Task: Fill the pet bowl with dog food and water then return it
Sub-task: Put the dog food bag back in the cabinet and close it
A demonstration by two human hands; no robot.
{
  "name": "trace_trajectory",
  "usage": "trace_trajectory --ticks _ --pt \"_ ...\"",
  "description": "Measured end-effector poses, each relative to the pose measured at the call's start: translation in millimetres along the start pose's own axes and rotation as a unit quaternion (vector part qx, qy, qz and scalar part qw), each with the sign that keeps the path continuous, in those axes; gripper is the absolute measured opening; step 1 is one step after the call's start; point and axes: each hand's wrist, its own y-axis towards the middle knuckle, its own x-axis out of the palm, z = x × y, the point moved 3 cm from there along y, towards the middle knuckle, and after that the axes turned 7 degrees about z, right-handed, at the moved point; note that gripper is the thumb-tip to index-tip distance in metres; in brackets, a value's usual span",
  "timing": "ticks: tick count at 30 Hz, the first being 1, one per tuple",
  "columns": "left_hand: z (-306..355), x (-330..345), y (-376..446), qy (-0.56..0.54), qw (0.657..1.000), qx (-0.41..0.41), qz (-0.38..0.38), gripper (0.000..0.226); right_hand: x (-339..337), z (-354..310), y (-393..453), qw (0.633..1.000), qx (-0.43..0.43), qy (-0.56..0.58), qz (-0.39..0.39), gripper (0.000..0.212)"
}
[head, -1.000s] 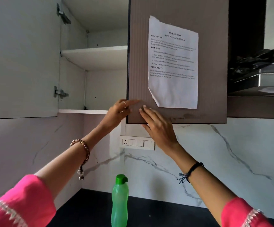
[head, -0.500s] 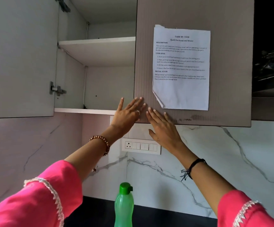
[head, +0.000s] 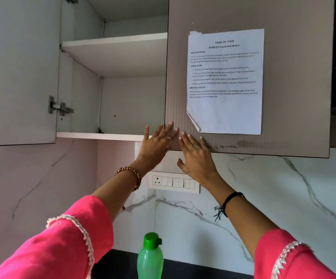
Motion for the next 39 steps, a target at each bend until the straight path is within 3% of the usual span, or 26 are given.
trace_trajectory --ticks 5,8,11,18,24,29,31,33,36,38,39 --pt "2 -12 -2 -0.053 0.998 -0.016 -0.023 0.064 -11 -4 2 1.000 0.016 0.001 -0.026 0.063" --pt "-5 -29 -21 -0.056 0.998 -0.025 0.026 0.051 -20 -22 4 0.998 -0.014 0.046 0.051 0.034" --pt "-25 -49 -57 -0.070 0.992 -0.046 0.090 0.042 -33 -56 5 0.977 -0.063 0.114 0.167 0.019" --pt "-103 -109 -180 -0.031 0.976 -0.125 0.177 0.038 -87 -184 20 0.905 -0.192 0.238 0.296 0.029" --pt "-186 -194 -278 0.129 0.956 -0.151 0.219 0.039 -158 -289 47 0.829 -0.262 0.337 0.361 0.023" --pt "-228 -258 -326 0.165 0.927 -0.178 0.286 0.041 -212 -356 66 0.797 -0.262 0.364 0.404 0.033" --pt "-248 -274 -328 0.102 0.925 -0.213 0.299 0.044 -225 -371 70 0.788 -0.247 0.370 0.427 0.039" --pt "-265 -284 -319 -0.047 0.923 -0.258 0.282 0.046 -231 -380 73 0.785 -0.252 0.346 0.448 0.046" --pt "-285 -292 -295 -0.285 0.870 -0.322 0.240 0.048 -235 -391 82 0.791 -0.282 0.291 0.459 0.054" --pt "-297 -297 -278 -0.348 0.851 -0.337 0.203 0.047 -236 -396 89 0.799 -0.292 0.266 0.454 0.056" --pt "-303 -300 -268 -0.355 0.858 -0.326 0.180 0.046 -237 -397 92 0.804 -0.296 0.254 0.450 0.054"
